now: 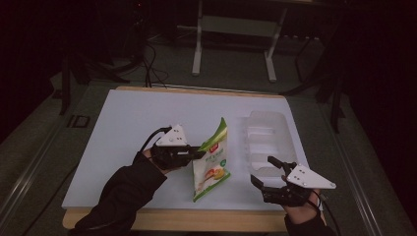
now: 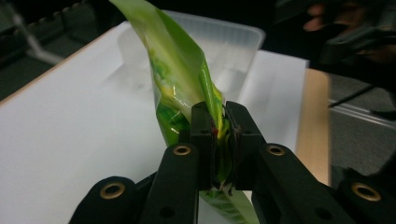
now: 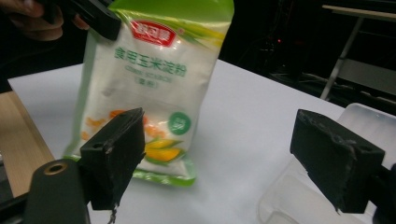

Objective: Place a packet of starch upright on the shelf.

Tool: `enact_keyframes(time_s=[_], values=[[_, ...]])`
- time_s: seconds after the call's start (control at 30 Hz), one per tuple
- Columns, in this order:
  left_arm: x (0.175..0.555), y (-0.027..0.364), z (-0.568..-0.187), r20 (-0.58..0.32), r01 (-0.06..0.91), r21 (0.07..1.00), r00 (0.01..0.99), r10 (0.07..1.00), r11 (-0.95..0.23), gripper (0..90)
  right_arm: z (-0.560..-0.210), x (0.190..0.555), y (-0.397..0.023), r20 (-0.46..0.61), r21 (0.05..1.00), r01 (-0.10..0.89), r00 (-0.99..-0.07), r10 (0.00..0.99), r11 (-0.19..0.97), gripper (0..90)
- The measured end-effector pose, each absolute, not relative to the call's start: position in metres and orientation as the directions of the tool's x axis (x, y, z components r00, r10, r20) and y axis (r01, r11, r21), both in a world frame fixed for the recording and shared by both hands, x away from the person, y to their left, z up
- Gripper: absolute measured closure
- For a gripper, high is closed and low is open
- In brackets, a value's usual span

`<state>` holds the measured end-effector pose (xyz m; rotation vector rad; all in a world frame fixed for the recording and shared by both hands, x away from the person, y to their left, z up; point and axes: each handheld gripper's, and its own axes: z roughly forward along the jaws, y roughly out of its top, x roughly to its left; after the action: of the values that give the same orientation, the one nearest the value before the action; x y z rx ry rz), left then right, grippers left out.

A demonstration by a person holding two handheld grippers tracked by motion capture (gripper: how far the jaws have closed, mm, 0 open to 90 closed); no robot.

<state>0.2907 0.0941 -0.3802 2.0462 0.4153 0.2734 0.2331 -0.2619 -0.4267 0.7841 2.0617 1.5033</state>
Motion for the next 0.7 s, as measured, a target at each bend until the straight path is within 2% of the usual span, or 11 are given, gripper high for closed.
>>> enact_keyframes(time_s=[0.27, 0.53, 0.7], values=[[0.288, 0.106, -0.369, -0.008, 0.145, 0.898, 0.949, 0.315, -0.414, 83.6, -0.413, 0.237, -0.251, -0.047, 0.957, 0.151, -0.762, 0.646, 0.247, 17.6], [0.281, 0.104, -0.364, 0.010, 0.093, 0.907, 0.970, 0.244, -0.410, 83.7, -0.394, 0.257, -0.233, -0.050, 0.961, 0.118, -0.815, 0.578, 0.249, 17.6], [0.276, 0.102, -0.359, 0.015, 0.066, 0.918, 0.980, 0.199, -0.390, 83.7, -0.397, 0.274, -0.223, -0.007, 0.954, 0.156, -0.843, 0.538, 0.257, 16.8]])
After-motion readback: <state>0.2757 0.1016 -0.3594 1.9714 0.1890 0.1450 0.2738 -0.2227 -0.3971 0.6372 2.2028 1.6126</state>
